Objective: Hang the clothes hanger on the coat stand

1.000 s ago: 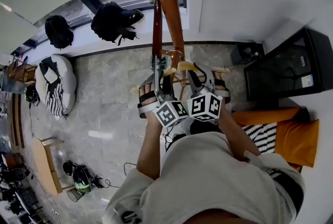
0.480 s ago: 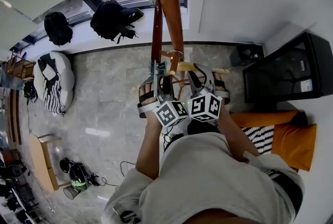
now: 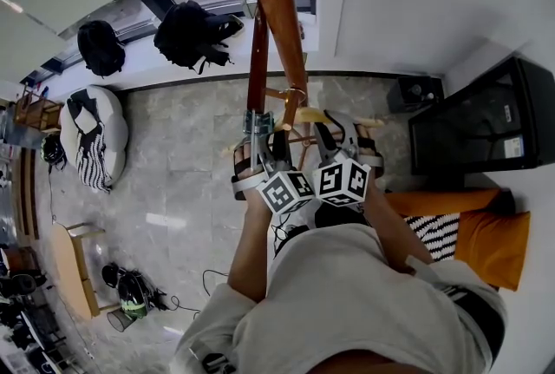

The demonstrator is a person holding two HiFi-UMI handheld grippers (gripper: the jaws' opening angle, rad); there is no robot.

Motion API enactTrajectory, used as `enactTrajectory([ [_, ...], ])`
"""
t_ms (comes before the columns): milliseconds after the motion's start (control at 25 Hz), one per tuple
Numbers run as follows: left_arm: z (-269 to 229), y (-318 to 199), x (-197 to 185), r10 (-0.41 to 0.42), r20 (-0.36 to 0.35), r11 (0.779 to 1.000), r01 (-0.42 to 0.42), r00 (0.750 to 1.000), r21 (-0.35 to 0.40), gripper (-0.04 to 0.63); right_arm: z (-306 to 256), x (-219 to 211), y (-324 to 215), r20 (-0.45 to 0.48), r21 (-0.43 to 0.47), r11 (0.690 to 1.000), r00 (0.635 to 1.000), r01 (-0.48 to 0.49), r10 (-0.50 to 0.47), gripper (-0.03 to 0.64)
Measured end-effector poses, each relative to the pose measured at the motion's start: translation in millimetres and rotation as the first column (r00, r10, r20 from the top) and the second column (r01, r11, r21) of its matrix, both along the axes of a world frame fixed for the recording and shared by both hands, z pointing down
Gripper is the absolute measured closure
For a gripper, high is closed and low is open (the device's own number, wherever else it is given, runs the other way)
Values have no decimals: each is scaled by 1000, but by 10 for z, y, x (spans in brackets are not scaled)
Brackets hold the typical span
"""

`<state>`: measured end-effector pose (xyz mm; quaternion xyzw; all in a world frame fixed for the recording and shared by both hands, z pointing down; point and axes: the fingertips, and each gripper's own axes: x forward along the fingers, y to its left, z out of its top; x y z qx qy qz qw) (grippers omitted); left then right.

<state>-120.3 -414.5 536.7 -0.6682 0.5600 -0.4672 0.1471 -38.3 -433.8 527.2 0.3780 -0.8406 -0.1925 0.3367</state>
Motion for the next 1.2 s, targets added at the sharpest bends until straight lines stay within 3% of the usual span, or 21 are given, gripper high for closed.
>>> enactTrajectory([
  [520,13,-43,-52,-39,5,999,39,999,10,449,31,-20,-65,4,-12,1000,1000,20,-20,499],
  [720,62,-75,103,-37,4,999,37,999,13,448,74,182,-79,8,-8,1000,1000,-3,3,499],
  [920,26,-29,-75,-50,-10,998,51,999,26,448,33,113,-89,-5,6,1000,1000,-28,28,497],
  [1200,-225,289,-258,-56,-59,997,59,997,58,448,-286,-1,116,18,34,998,999,-52,52,409],
])
